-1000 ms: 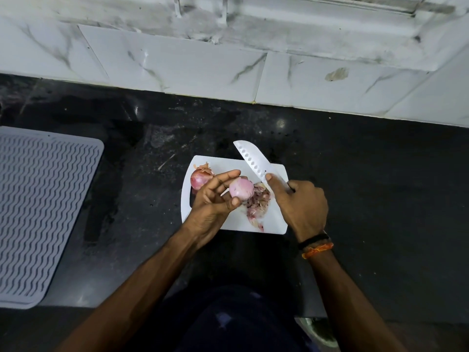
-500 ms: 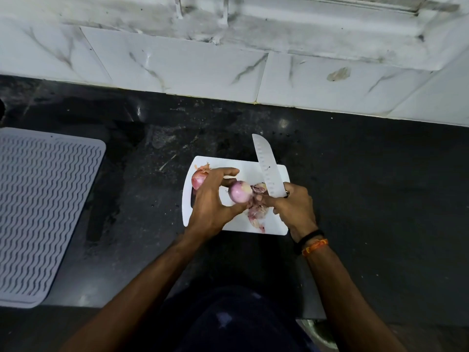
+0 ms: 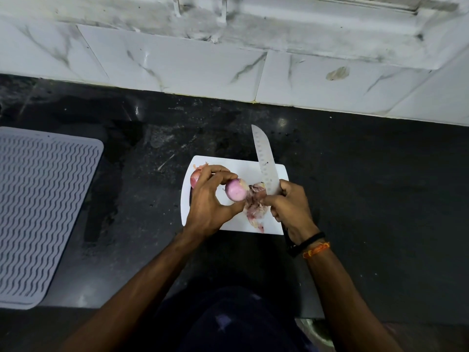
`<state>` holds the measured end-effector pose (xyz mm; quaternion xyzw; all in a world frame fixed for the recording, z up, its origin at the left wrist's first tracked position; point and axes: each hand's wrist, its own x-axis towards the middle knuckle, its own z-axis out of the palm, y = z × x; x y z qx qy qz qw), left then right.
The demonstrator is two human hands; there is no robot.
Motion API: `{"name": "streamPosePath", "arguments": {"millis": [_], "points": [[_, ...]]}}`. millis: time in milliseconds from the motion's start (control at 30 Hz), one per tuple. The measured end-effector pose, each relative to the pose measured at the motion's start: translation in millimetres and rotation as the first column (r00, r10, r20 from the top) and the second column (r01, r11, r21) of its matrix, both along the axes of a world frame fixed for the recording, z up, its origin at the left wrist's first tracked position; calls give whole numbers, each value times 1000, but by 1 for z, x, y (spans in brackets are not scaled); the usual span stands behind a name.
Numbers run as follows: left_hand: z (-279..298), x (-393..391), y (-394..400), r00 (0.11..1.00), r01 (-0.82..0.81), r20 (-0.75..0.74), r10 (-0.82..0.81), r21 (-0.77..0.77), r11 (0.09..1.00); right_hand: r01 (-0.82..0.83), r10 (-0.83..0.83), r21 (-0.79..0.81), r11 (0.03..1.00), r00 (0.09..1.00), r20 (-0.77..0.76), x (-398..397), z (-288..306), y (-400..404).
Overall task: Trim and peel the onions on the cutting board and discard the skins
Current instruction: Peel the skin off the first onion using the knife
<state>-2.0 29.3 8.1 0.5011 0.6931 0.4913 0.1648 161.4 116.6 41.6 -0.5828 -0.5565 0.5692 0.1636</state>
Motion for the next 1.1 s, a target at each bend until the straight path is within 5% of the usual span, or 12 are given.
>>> {"name": "streamPosePath", "arguments": {"millis": [233, 533, 733, 1100], "points": [[7, 4, -1, 964, 92, 252, -83, -25, 995, -76, 76, 5, 997, 997, -9, 1, 7, -6], [4, 1, 0, 978, 71, 201, -56, -68, 995, -112, 123, 207, 972, 992, -40, 7, 17, -16], [12, 5, -1, 972, 67, 231, -45, -89, 994, -322, 238, 448, 834, 943, 234, 0, 21, -22], [18, 9, -4, 955, 23, 295, 4, -90, 996, -394, 212, 556, 732, 907, 364, -9, 23, -28]]}}
